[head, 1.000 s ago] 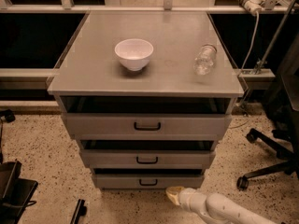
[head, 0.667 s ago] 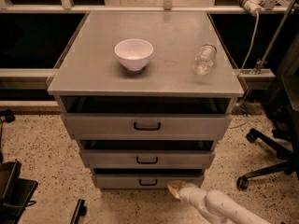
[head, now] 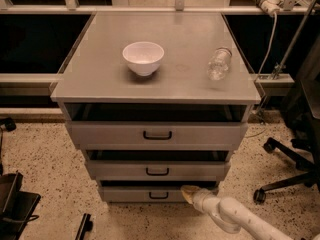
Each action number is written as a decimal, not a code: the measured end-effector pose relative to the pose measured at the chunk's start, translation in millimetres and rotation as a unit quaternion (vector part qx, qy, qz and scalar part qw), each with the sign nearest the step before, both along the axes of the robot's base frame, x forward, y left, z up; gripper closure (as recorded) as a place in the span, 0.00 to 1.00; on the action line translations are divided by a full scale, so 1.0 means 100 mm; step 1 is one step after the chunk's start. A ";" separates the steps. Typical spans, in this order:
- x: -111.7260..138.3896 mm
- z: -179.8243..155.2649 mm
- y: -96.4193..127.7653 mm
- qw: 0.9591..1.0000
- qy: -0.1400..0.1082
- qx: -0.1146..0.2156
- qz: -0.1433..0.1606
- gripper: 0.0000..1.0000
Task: Open bottom drawer
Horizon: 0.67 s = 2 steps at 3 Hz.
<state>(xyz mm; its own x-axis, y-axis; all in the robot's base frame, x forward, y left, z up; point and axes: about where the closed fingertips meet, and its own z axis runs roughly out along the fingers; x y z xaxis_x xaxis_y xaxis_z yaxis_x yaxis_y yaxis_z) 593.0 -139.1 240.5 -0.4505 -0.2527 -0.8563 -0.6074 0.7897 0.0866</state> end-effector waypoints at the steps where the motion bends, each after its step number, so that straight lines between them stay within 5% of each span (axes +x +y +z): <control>1: 0.13 -0.07 0.01 0.999 -0.020 -0.025 0.008 1.00; 2: 0.42 -0.09 0.02 0.997 -0.061 -0.054 0.018 1.00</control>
Offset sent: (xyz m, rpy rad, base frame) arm 0.0874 -0.0100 -0.0075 -0.1960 -0.2440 0.0439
